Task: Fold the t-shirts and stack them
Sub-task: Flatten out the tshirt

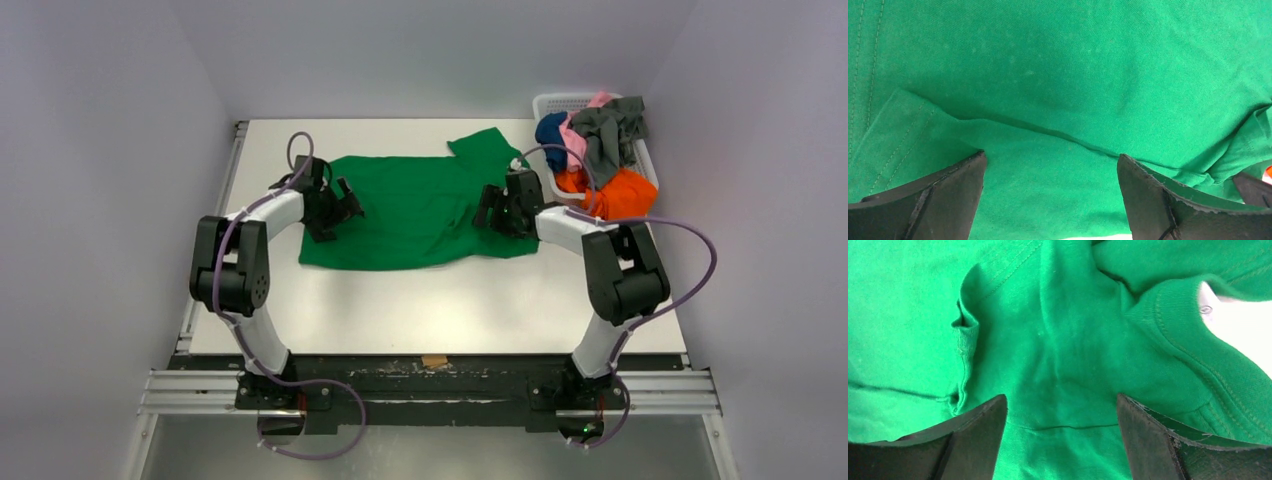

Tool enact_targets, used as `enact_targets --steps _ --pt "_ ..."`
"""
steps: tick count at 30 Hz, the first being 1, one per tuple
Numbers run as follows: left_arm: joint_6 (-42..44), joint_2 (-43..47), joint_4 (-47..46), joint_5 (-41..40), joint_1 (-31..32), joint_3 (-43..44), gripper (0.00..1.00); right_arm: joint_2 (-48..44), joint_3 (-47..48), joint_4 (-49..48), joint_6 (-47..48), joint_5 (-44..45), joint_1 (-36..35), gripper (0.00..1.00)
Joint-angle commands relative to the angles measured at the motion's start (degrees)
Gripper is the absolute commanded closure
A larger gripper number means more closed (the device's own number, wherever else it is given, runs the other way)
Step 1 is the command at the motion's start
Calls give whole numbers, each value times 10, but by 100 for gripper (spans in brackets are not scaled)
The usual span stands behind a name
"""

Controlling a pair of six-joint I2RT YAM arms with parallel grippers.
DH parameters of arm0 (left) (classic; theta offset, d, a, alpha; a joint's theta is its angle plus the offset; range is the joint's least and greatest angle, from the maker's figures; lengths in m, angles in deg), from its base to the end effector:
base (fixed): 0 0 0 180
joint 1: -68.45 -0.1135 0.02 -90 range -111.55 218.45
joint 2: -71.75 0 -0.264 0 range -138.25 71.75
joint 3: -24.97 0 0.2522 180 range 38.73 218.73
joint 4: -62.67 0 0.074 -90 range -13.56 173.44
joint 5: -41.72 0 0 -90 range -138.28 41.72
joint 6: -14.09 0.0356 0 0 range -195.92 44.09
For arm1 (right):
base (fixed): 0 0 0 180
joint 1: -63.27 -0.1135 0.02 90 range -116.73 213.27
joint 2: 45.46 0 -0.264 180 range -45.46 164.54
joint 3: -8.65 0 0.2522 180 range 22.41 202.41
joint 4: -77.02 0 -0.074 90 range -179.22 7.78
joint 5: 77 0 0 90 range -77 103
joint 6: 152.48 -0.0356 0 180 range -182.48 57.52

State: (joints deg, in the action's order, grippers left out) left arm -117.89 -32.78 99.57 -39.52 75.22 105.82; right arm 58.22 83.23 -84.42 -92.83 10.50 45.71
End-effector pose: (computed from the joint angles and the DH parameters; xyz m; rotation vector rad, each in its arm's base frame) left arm 0.3676 -0.0491 0.1727 -0.7636 2.5858 -0.4801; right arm 0.3586 0.1151 0.1664 0.2521 2.4354 0.4338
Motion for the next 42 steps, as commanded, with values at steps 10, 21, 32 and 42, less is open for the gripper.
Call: enact_targets --steps 10,21,32,42 --pt "-5 78 -41 63 13 -151 0 -194 -258 68 -69 9 1 20" --pt "-41 254 -51 69 43 -370 0 -351 -359 182 -95 18 0 20" --pt "-121 460 4 67 105 -513 0 -516 -360 305 -109 17 0 20" --pt "-146 632 158 -4 120 -491 0 -512 -333 289 -84 34 0 19"
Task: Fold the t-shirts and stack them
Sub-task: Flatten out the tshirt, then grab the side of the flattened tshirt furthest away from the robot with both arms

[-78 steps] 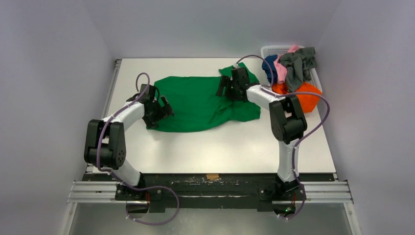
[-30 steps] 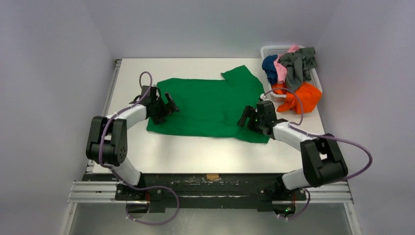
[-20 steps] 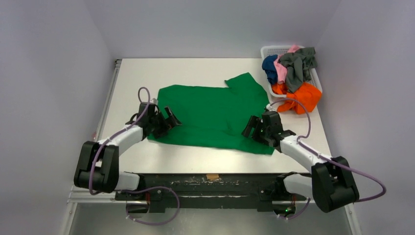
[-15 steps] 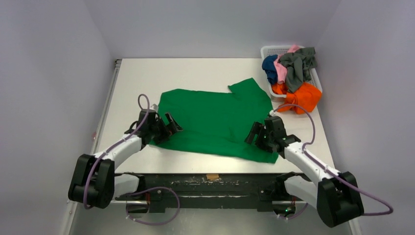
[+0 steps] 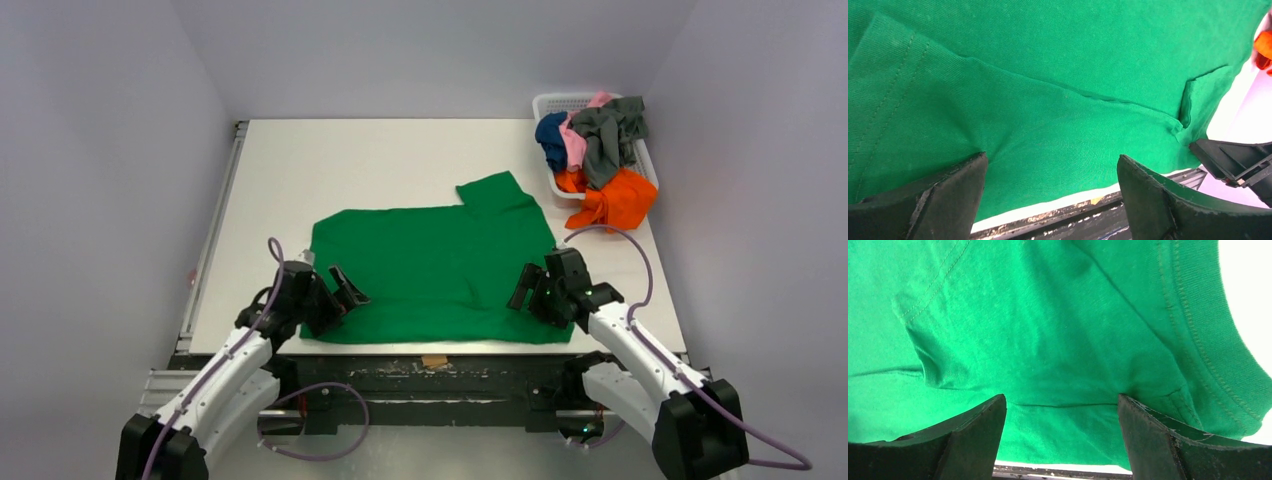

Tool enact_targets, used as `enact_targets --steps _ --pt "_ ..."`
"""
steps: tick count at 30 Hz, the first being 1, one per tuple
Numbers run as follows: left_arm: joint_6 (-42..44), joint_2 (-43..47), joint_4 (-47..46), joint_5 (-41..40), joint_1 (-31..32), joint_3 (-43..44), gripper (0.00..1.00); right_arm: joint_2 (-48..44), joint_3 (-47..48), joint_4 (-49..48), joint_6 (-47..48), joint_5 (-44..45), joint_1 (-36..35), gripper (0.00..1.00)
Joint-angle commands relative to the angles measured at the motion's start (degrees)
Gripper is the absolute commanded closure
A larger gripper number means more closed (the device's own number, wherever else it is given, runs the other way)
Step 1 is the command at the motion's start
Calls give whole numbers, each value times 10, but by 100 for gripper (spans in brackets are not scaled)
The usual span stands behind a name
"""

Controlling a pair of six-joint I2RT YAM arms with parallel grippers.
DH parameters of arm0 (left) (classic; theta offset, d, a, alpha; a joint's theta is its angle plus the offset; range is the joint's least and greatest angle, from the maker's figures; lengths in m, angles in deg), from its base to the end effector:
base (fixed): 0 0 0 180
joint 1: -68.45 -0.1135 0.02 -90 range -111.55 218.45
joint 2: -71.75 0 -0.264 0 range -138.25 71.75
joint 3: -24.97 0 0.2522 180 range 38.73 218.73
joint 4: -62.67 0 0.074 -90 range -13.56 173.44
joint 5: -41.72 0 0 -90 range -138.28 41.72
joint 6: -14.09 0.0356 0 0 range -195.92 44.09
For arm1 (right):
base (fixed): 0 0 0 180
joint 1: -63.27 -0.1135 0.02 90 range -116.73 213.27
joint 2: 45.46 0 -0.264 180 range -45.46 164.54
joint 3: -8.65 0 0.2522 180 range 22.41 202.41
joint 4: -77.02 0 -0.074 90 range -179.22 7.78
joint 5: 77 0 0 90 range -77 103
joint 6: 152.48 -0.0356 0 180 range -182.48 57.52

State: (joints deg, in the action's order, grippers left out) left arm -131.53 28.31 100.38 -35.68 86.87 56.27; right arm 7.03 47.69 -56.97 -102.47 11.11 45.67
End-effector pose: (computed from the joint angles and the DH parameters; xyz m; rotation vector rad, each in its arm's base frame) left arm 0.1351 -0.0532 0.1589 -0.7285 2.4931 -0.7998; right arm 0.1524 0.0496 0.1699 0.5053 2.6150 0.3887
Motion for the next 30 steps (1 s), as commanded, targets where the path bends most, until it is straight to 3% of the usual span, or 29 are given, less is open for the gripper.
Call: enact_targets --steps 1,8,13,18,22,30 --pt "-6 27 153 -50 3 10 0 -2 31 11 17 34 0 19" --pt "70 -52 155 -148 1 178 0 43 121 -66 58 49 0 17" --pt "126 -222 127 -192 -52 332 0 186 227 -147 82 48 0 7" --pt "156 -426 128 -191 -135 495 0 416 447 -153 126 97 2 5" --pt "186 -578 161 -183 -162 631 0 603 664 -70 173 111 1 5" --pt "189 -761 219 -129 -183 804 2 867 990 22 201 136 6 6"
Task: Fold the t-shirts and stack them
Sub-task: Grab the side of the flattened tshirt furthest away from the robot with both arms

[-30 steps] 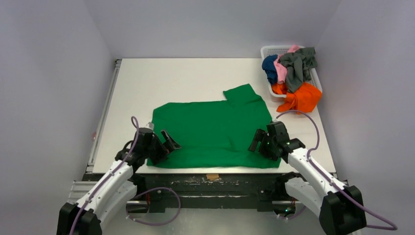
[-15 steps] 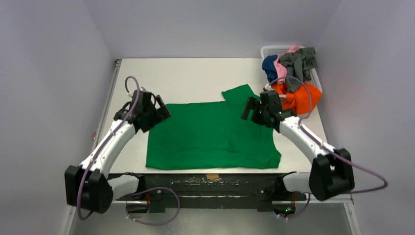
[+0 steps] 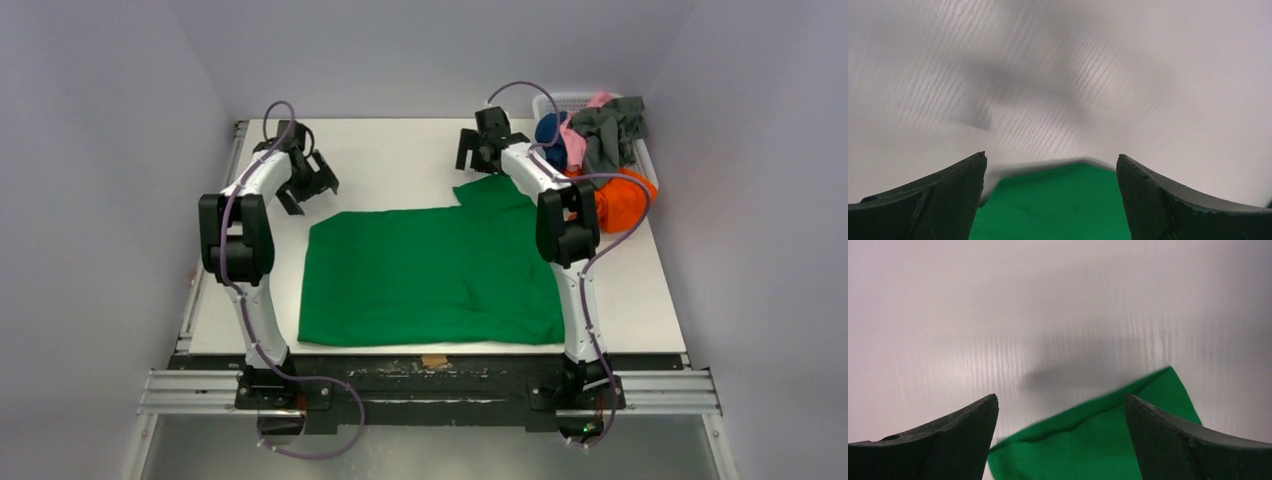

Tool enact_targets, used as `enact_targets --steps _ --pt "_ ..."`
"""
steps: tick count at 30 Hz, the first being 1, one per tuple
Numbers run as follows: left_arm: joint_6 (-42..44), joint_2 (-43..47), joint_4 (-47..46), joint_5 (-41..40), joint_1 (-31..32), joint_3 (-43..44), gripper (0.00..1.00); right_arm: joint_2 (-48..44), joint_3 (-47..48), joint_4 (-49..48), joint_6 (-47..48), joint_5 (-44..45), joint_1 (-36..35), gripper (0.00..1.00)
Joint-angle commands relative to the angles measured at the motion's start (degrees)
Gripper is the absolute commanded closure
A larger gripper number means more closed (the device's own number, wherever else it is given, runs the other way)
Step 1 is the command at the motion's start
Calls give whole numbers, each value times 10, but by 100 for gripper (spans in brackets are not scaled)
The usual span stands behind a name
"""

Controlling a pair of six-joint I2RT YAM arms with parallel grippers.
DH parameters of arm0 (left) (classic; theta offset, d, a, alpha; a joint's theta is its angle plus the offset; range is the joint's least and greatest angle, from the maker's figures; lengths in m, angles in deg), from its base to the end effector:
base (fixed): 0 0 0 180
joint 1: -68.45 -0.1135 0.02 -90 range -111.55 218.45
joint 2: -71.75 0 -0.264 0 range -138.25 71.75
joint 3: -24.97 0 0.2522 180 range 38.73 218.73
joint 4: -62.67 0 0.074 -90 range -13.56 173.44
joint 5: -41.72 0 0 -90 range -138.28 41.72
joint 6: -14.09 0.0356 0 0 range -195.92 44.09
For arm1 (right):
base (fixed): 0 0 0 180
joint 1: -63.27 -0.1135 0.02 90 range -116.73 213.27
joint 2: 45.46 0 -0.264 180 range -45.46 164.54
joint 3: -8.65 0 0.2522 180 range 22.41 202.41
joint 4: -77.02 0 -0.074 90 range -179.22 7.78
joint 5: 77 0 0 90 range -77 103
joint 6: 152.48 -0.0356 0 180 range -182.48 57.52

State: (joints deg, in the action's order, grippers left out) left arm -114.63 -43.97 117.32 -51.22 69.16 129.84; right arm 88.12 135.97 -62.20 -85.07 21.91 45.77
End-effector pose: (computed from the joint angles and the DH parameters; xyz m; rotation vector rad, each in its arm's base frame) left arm 0.4277 -0.0035 0.2042 -0.8998 2.5658 -0.1335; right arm 0.5044 0.1532 0.1974 0.1788 2.3772 0.1470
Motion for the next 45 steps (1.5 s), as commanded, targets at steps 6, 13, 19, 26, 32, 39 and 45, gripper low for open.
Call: enact_targets --steps 6,13,19,26,32,39,45 --pt "29 -54 59 36 -6 62 18 88 103 66 20 27 7 9" --pt "72 -42 75 87 -4 38 33 30 -12 34 6 10 7 12" --pt "113 -50 111 105 0 51 42 1 -53 20 0 -7 8 16" --pt "183 -55 147 126 14 62 49 -17 -84 8 -3 -19 7 21" --pt "173 -68 149 121 14 86 85 -18 -87 0 1 -26 7 37" --pt "168 -100 148 127 16 146 100 -7 -52 -10 28 7 7 77" --pt "172 -114 166 122 16 172 100 -2 -14 -12 49 16 8 100"
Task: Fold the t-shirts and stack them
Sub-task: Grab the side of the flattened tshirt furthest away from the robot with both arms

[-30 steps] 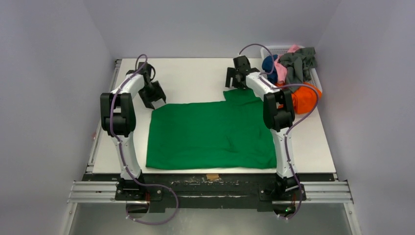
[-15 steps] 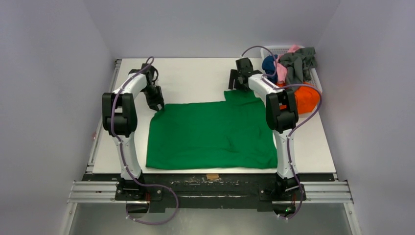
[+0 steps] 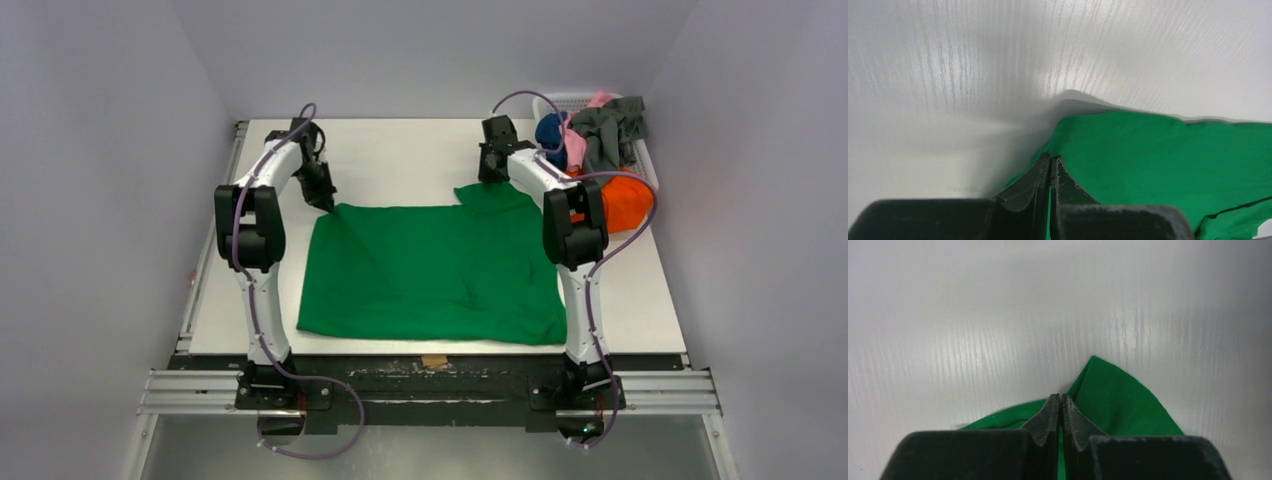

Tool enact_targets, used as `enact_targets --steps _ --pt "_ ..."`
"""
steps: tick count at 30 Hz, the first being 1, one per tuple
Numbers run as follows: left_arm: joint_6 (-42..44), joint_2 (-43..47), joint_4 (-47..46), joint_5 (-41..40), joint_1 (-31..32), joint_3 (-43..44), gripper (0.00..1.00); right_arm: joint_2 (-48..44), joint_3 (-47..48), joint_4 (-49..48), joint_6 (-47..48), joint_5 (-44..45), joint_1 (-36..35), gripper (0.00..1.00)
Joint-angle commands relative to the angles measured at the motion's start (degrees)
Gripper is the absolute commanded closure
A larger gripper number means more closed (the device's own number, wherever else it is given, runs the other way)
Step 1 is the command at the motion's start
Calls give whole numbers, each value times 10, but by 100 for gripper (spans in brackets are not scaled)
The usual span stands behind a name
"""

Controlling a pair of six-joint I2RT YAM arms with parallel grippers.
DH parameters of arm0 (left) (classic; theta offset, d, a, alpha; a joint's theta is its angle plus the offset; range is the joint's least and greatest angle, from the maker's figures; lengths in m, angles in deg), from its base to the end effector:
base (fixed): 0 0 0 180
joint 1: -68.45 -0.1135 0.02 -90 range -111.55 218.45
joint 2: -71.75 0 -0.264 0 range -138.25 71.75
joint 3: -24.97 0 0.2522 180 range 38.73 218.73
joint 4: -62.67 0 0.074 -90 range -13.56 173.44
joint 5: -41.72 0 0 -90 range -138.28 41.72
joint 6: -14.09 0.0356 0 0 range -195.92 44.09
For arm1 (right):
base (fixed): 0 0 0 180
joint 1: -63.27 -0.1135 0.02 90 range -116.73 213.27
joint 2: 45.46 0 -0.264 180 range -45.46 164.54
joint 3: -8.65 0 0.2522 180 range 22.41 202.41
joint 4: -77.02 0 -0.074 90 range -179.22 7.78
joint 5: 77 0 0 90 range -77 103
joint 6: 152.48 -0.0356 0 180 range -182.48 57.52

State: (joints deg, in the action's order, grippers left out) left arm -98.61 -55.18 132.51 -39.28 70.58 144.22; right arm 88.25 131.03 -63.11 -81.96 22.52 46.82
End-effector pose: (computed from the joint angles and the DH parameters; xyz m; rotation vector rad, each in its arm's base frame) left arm 0.4516 -0.0224 0.1842 -0.5014 2.9055 -0.2959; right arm 0.4985 0.1411 0.1698 0.1365 2.4450 0.0720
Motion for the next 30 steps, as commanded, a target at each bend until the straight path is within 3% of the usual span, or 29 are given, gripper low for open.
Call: enact_targets --steps 1,5,11,17,30 --pt "12 6 13 -2 2 17 100 -11 30 -9 18 8 -3 100" --pt "16 55 -27 -4 4 -51 100 -60 -31 -43 24 -2 -3 100" --pt "30 84 -20 -21 16 -72 100 -144 -140 -90 26 -19 -3 100" --pt "27 139 -53 -27 28 -145 100 -235 -254 -136 19 -56 -12 100" --pt "24 289 -130 -53 47 -316 100 -441 -450 -125 -4 31 -88 100"
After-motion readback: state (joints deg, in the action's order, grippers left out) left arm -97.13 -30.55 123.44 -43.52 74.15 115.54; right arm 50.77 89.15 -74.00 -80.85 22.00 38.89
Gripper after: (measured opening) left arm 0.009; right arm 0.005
